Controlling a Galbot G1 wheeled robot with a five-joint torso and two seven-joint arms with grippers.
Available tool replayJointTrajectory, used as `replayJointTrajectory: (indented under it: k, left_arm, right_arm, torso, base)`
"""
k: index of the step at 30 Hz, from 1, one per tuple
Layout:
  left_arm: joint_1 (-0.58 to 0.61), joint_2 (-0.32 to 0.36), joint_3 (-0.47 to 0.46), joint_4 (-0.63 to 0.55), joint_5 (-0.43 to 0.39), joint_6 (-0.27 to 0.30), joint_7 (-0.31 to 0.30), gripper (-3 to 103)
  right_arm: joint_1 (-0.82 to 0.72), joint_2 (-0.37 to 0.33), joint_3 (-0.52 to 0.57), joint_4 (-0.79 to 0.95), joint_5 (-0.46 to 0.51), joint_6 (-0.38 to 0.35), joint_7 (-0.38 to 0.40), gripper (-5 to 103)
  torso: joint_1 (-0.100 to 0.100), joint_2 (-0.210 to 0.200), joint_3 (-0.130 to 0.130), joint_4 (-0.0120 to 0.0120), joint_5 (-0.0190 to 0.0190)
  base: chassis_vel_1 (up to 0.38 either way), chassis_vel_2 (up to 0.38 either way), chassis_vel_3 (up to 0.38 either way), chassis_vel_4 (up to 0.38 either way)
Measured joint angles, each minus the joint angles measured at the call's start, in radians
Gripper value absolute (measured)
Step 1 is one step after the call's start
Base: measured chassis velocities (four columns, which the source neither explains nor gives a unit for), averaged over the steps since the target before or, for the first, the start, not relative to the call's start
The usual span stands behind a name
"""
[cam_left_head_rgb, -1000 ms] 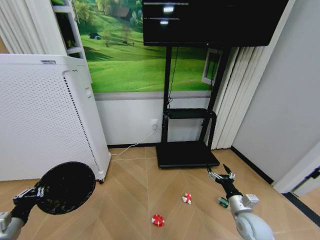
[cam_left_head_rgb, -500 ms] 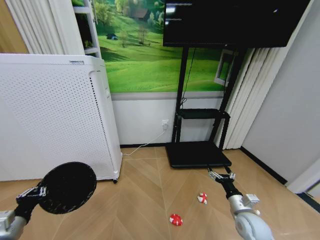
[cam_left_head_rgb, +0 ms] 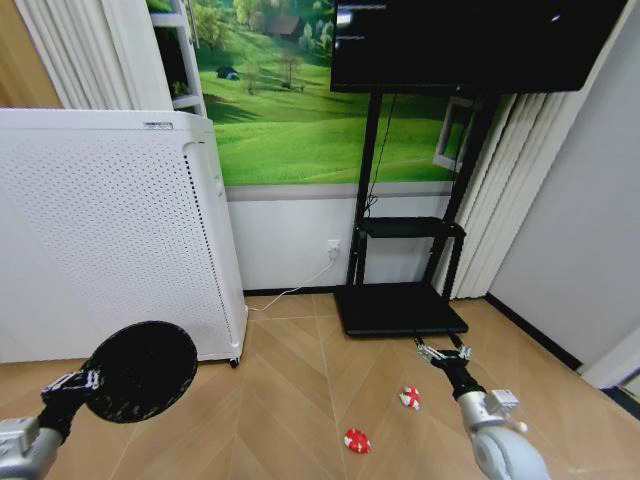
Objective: Pick up the trash bin and place the garbage on the floor into it.
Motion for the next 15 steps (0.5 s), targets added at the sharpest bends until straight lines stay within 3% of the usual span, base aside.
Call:
replayJointTrajectory:
  k: [3, 6, 15]
  left_arm:
    - [-0.018, -0.007, 0.021, 0.008, -0.019, -0.004, -0.017, 3]
    - [-0.054, -0.021, 0.061, 0.019, -0.038, -0.004, -0.035, 3]
    - [-0.148, -0.075, 0.202, 0.067, -0.031, 0.0, -0.071, 3]
  right_arm:
    - [-0.004, -0.001, -0.004, 0.002, 0.01, 0.006, 0.003, 100]
    - [-0.006, -0.013, -0.004, -0.003, -0.011, 0.013, 0.004, 100]
    - [-0.025, -0.096, -0.018, -0.018, -0.049, -0.033, 0.028, 100]
  torso:
    - [0.0, 0.0, 0.0, 0.0006, 0.0001]
    - [0.0, 0.0, 0.0, -0.0004, -0.0004]
    - [0.0, 0.0, 0.0, -0.0004, 0.0004]
  base:
    - [0.233, 0.199, -0.17, -0.177]
    - [0.147, 0.11, -0.117, -0.131]
    - [-0.02, -0.008, 0.026, 0.012]
